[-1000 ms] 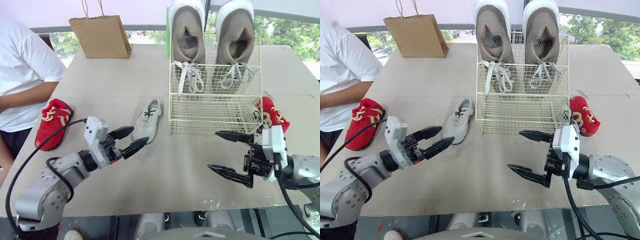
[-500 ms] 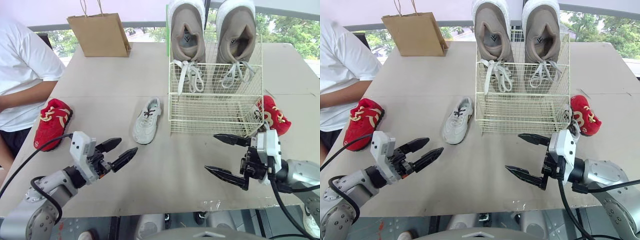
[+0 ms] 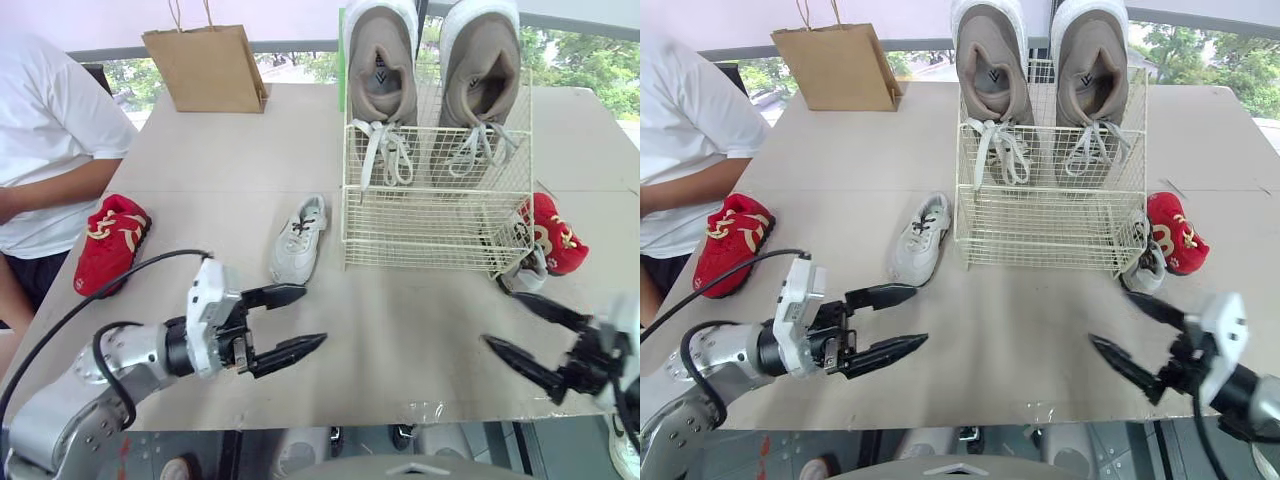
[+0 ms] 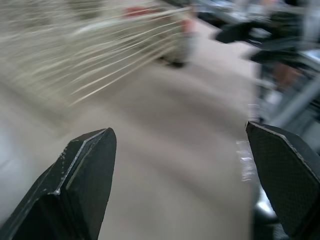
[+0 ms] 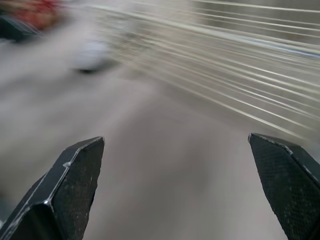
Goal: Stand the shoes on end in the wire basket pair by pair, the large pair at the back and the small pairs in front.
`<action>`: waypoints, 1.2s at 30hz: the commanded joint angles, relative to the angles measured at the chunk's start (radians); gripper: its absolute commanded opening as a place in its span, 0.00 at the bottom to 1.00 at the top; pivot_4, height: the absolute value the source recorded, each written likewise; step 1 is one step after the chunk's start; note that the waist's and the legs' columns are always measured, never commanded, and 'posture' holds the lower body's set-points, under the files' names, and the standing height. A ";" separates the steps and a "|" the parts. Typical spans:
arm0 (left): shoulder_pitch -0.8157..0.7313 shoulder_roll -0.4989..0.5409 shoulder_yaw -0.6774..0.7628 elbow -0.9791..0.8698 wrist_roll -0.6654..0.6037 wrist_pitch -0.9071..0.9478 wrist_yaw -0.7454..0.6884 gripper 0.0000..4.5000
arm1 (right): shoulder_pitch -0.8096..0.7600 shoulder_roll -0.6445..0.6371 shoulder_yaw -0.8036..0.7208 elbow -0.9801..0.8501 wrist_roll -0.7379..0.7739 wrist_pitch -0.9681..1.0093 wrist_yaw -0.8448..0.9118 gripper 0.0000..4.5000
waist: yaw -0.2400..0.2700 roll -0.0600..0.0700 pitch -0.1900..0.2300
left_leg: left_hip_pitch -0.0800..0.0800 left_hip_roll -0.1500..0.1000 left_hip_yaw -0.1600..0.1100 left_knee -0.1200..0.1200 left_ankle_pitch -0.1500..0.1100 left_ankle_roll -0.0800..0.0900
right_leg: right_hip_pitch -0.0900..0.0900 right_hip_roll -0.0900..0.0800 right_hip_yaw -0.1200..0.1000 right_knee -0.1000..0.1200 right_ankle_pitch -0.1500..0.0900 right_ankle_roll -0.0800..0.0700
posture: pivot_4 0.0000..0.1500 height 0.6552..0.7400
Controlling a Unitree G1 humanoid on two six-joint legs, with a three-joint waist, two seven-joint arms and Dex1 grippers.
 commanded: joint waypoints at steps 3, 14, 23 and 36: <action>-0.169 0.035 -0.097 0.054 -0.016 0.003 -0.099 0.98 | -0.027 0.034 -0.026 -0.043 -0.051 0.040 -0.189 1.00 | -0.015 0.002 -0.001 | 0.001 0.001 0.000 0.000 0.000 0.000 | 0.000 0.001 0.000 0.000 0.000 0.000 | 1.00 1.00; -0.196 0.045 -0.084 0.049 -0.022 -0.006 -0.099 0.98 | -0.413 0.042 0.259 0.229 -0.243 0.132 -0.382 1.00 | -0.013 0.002 0.000 | 0.002 -0.002 -0.001 -0.001 0.000 0.000 | -0.002 0.007 0.002 0.000 0.001 -0.001 | 1.00 1.00; -0.154 0.031 -0.056 0.010 -0.015 -0.022 -0.033 1.00 | -0.556 0.032 0.317 0.398 -0.299 0.186 -0.380 0.64 | -0.012 0.002 0.000 | 0.003 -0.004 -0.001 -0.001 0.002 -0.003 | -0.001 0.007 0.002 0.000 0.001 -0.001 | 1.00 1.00; -0.324 -0.048 -0.125 0.097 -0.065 0.038 0.066 1.00 | -0.296 -0.085 0.073 0.305 -0.279 0.176 -0.186 0.00 | 0.024 0.003 -0.001 | 0.002 -0.005 -0.004 0.000 0.005 0.000 | 0.002 0.008 -0.001 0.000 0.000 -0.001 | 1.00 1.00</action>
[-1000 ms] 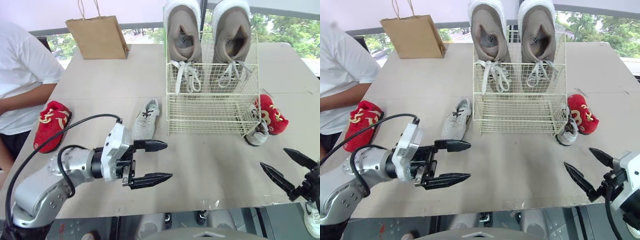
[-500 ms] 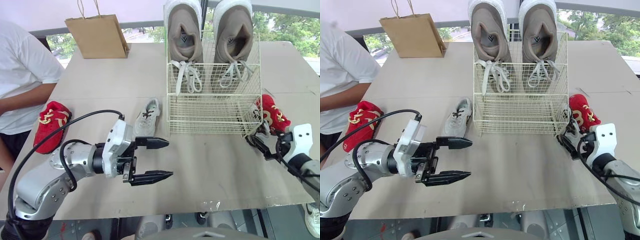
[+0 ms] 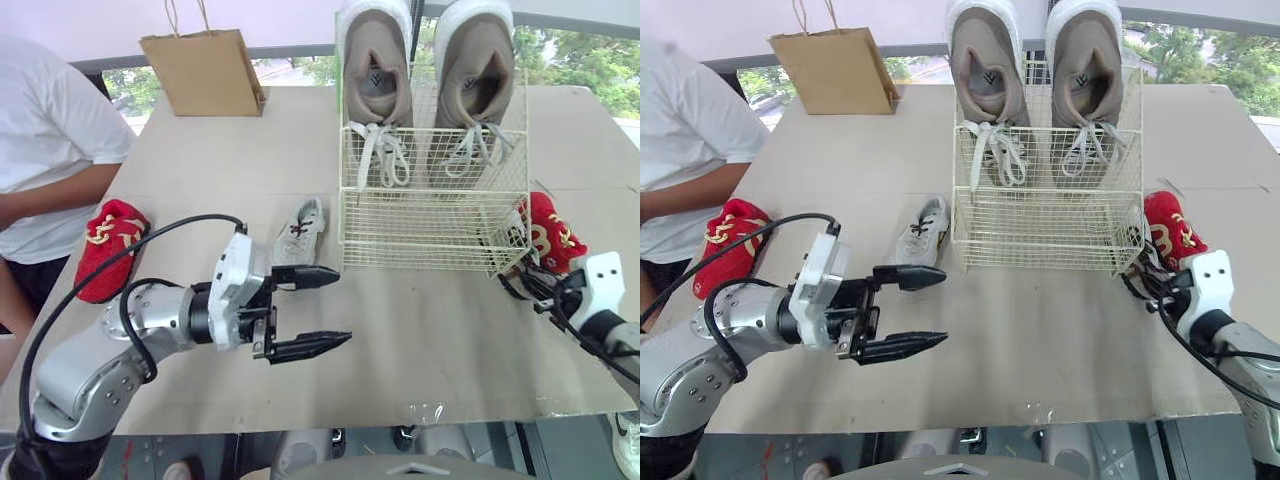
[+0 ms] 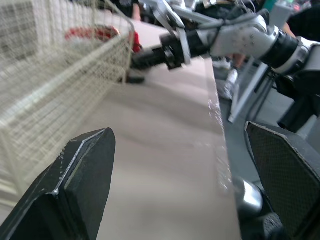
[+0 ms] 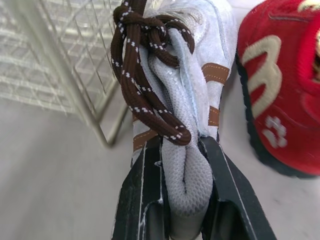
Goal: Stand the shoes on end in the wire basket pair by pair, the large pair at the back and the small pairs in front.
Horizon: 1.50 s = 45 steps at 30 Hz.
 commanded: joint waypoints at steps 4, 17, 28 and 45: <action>-0.172 -0.053 -0.083 0.078 -0.054 0.088 0.042 1.00 | 0.295 -0.181 -0.391 -0.093 0.032 0.070 0.253 0.00 | 0.012 0.000 -0.001 | -0.001 -0.002 -0.001 0.000 0.000 0.002 | 0.001 0.000 0.000 0.000 0.000 0.001 | 1.00 1.00; -0.596 -0.019 -0.253 0.308 -0.257 0.544 -0.076 1.00 | 0.146 -0.711 -0.465 -0.355 0.297 -0.121 0.784 0.00 | -0.048 -0.010 0.009 | 0.016 0.000 -0.017 0.003 -0.005 0.001 | 0.010 0.005 0.005 -0.001 0.000 0.001 | 1.00 1.00; -0.870 -0.028 -0.469 0.492 -0.081 0.671 -0.219 1.00 | -1.023 -0.574 0.517 -0.137 0.000 -0.462 0.874 0.00 | -0.031 -0.013 0.015 | -0.005 -0.013 -0.019 0.002 -0.001 0.001 | -0.008 -0.001 0.003 -0.002 0.005 0.000 | 1.00 1.00; -0.761 -0.080 -0.177 0.489 -0.194 0.743 -0.181 0.14 | -0.907 -0.515 0.376 -0.135 0.060 -0.152 0.839 0.51 | -0.028 -0.014 0.016 | -0.003 -0.013 -0.027 0.007 0.000 -0.001 | -0.002 -0.004 -0.007 0.005 0.004 0.002 | 1.00 1.00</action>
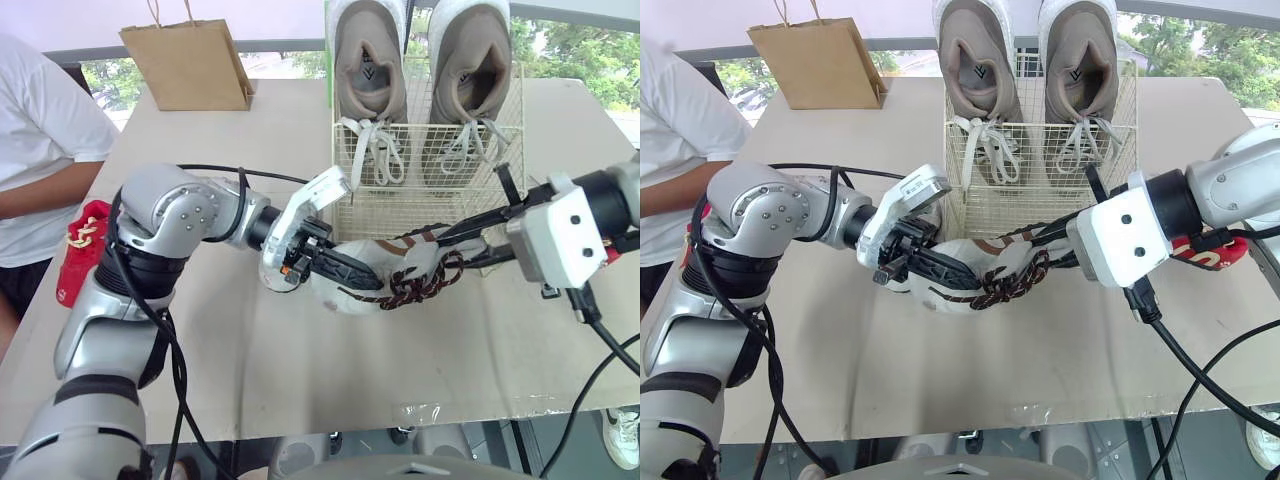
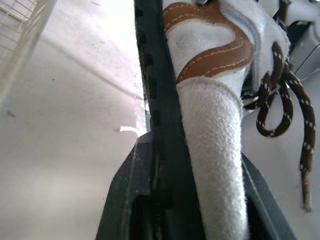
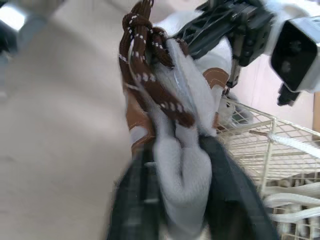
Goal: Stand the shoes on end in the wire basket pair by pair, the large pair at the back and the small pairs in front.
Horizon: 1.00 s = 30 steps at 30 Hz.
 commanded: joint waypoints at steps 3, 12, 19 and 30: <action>0.072 -0.071 0.299 -0.064 -0.140 -0.073 0.136 0.14 | 0.230 -0.079 -0.305 -0.044 0.201 0.364 -0.167 0.86 | 0.006 0.000 0.000 | -0.001 0.000 -0.002 0.000 0.000 -0.001 | 0.001 -0.006 0.000 0.000 0.000 -0.001 | 1.00 1.00; 0.150 -0.279 0.390 -0.212 -0.040 -0.352 0.421 0.12 | 0.472 0.172 -0.534 -0.202 0.914 0.613 -0.943 1.00 | 0.010 -0.002 -0.002 | 0.003 0.000 -0.003 0.000 0.001 -0.003 | 0.005 -0.009 -0.002 -0.001 0.003 -0.005 | 1.00 1.00; 0.254 -0.320 0.194 -0.293 0.272 -0.696 0.375 0.12 | 0.264 0.380 -0.266 -0.201 1.142 0.393 -1.574 1.00 | 0.000 -0.002 -0.001 | 0.009 0.001 0.001 -0.002 0.004 -0.007 | 0.008 -0.004 0.001 0.000 0.004 -0.013 | 1.00 1.00; 0.299 -0.311 0.200 -0.265 0.272 -0.768 0.307 0.12 | 0.218 0.389 -0.144 -0.207 1.119 0.360 -1.742 0.33 | 0.002 -0.002 -0.001 | 0.003 0.001 0.001 -0.002 0.003 -0.003 | 0.003 0.004 0.001 -0.001 0.006 -0.009 | 1.00 1.00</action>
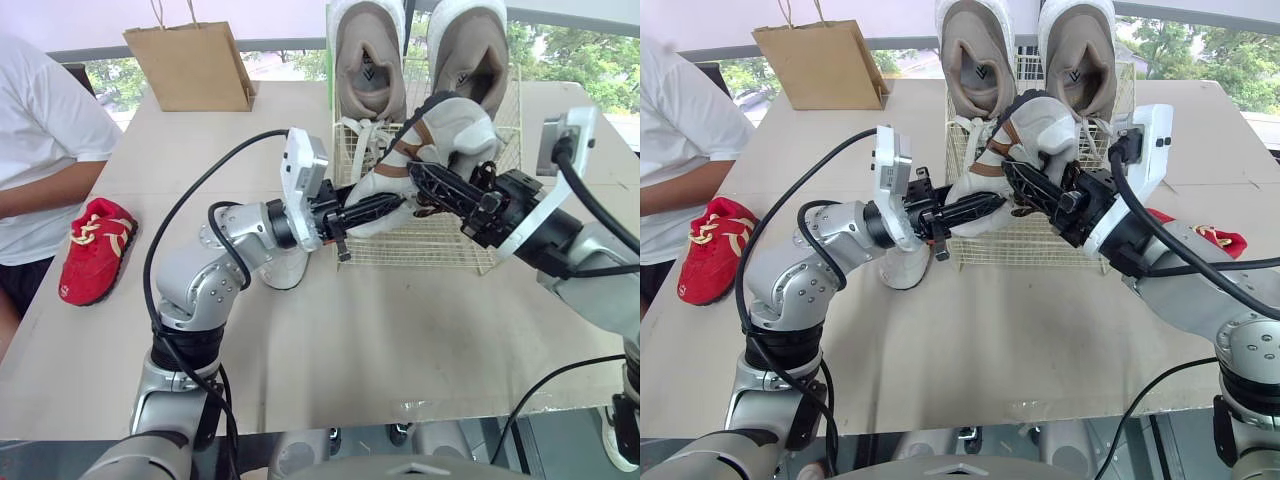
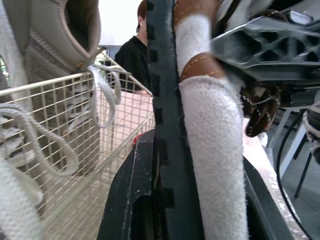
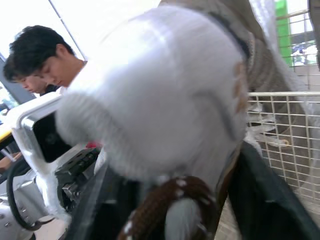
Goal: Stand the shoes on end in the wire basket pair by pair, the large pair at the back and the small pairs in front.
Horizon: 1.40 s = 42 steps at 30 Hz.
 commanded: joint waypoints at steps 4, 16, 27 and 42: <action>0.021 0.012 0.101 -0.026 -0.191 0.064 -0.041 0.42 | -0.014 -0.103 -0.041 -0.032 -0.025 0.008 0.029 0.32 | -0.002 0.000 0.000 | 0.000 0.001 0.000 0.000 0.000 0.000 | 0.000 0.001 -0.002 0.000 0.000 0.000 | 1.00 1.00; 0.419 0.198 0.156 -0.175 -0.105 -0.073 -0.167 0.91 | 0.026 -0.534 -0.366 0.065 -0.104 0.090 0.151 0.29 | 0.000 0.001 0.000 | 0.001 0.003 0.001 0.000 0.000 0.000 | -0.001 0.001 0.000 -0.001 -0.005 0.000 | 1.00 1.00; 0.505 0.165 0.169 -0.237 -0.076 -0.250 -0.171 0.91 | -0.070 -0.456 -0.198 0.180 -0.529 0.042 0.289 0.29 | -0.001 0.002 0.000 | 0.000 0.003 0.002 0.000 -0.001 0.000 | -0.002 -0.001 0.004 -0.001 -0.003 -0.004 | 1.00 1.00; 0.501 0.149 0.151 -0.243 -0.052 -0.278 -0.091 0.91 | -0.005 -0.203 0.049 0.304 -0.872 0.100 0.568 0.29 | 0.000 0.002 -0.001 | -0.001 0.002 0.002 0.000 -0.001 0.000 | -0.002 0.001 -0.001 -0.001 -0.005 -0.001 | 1.00 1.00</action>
